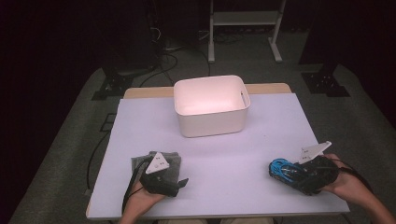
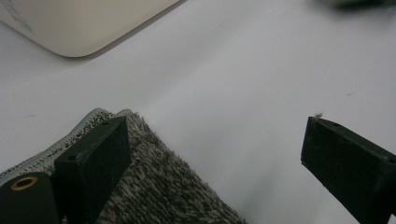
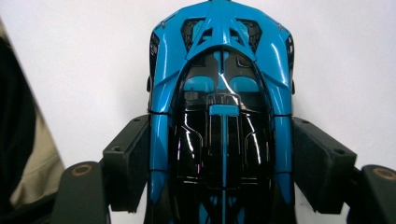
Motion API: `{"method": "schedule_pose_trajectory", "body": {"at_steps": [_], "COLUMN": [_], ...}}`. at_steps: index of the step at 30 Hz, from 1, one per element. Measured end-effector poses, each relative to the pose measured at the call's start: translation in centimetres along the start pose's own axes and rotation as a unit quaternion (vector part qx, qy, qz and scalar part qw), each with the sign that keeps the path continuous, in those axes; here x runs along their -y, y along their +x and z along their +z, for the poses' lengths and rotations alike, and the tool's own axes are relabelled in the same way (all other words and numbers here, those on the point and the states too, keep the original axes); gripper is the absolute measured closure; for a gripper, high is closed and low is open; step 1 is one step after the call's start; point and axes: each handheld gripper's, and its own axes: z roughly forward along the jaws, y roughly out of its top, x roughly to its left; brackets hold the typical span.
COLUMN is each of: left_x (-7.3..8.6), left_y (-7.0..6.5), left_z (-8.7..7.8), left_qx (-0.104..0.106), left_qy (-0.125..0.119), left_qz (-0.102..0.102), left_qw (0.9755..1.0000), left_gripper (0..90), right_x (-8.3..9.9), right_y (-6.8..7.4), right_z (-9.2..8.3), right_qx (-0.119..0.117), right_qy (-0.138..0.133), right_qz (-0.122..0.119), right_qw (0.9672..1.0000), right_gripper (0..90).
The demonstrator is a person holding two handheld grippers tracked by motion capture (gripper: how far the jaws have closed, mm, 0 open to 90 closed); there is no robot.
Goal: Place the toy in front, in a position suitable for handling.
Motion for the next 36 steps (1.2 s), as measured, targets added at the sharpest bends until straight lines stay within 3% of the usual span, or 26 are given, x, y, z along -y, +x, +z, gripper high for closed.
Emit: {"method": "schedule_pose_trajectory", "body": {"at_steps": [10,17,24,36], "left_x": [0.1,0.1,0.1,0.2], "left_y": [0.2,0.4,0.5,0.9], "left_z": [-0.3,-0.5,-0.6,-1.0], "left_qx": [-0.003,-0.005,-0.007,-0.011], "left_qy": [-0.002,-0.002,-0.001,0.004], "left_qz": [-0.001,-0.003,0.0,0.001], "left_qw": [1.0,1.0,1.0,0.9999], "left_gripper": [7.8,7.8,7.8,7.8], "right_x": [-4.3,-8.0,-11.6,-15.8], "right_y": [1.1,2.3,3.8,6.4], "right_z": [-2.3,-2.8,-2.1,1.0], "right_qx": [-0.015,-0.029,-0.05,-0.089], "right_qy": [-0.019,-0.029,-0.035,-0.032], "right_qz": [-0.039,-0.078,-0.117,-0.167], "right_qw": [0.9989,0.9961,0.9913,0.9815], "right_gripper": [27.3,27.3,27.3,27.3]}}
